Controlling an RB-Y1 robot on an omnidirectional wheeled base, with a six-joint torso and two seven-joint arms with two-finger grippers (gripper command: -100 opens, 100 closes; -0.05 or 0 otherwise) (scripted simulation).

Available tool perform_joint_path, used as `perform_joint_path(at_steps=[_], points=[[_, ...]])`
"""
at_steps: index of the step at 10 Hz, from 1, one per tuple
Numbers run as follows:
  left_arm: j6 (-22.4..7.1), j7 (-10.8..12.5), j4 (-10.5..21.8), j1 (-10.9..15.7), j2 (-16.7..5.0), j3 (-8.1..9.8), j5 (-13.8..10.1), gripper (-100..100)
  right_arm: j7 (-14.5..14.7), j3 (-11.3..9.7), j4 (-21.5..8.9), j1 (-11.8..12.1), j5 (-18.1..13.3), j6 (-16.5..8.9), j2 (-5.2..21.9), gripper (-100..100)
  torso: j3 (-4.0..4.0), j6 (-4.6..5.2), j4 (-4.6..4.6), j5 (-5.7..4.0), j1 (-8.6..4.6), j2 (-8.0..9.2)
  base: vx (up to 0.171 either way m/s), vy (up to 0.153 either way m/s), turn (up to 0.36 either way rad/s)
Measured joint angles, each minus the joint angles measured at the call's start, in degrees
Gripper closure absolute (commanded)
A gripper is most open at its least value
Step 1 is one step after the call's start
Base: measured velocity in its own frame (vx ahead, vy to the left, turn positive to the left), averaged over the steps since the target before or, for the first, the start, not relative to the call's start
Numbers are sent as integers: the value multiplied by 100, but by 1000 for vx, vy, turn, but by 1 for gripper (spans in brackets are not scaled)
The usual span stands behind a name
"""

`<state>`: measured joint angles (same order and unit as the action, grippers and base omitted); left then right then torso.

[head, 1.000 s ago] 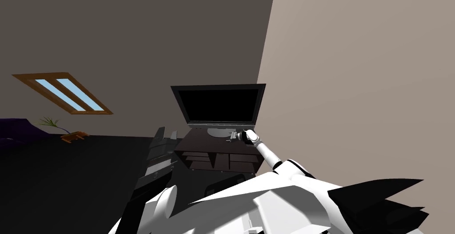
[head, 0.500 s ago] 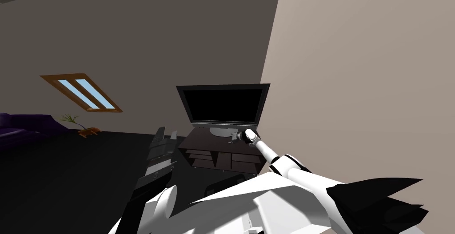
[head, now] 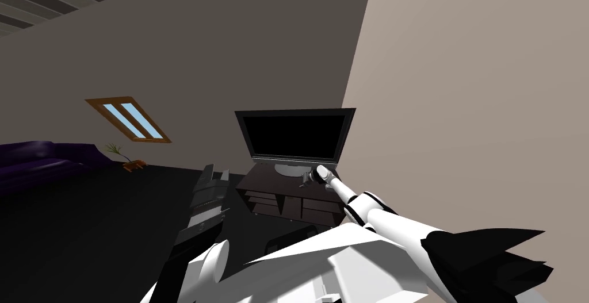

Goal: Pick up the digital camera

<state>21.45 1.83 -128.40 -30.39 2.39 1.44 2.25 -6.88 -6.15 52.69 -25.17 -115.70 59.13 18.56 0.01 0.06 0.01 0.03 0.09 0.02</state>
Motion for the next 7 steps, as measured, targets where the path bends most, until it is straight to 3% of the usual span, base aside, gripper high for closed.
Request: perform_joint_path(at_steps=[4,5,7], points=[[0,0,0,0,0,0,0,0,4,-30,-642,-274,-589,81,48,-100,0,2,0,-2,-9,1,0,1,47],[0,0,0,0,0,0,0,0,-82,-54,-619,-275,-783,174,120,-100,1,2,0,-2,-11,2,-1,-6,31],[0,0,0,0,0,1,0,0,-53,-58,-894,-406,-1007,186,123,-100,1,3,0,-3,-11,1,-1,-5,26]])
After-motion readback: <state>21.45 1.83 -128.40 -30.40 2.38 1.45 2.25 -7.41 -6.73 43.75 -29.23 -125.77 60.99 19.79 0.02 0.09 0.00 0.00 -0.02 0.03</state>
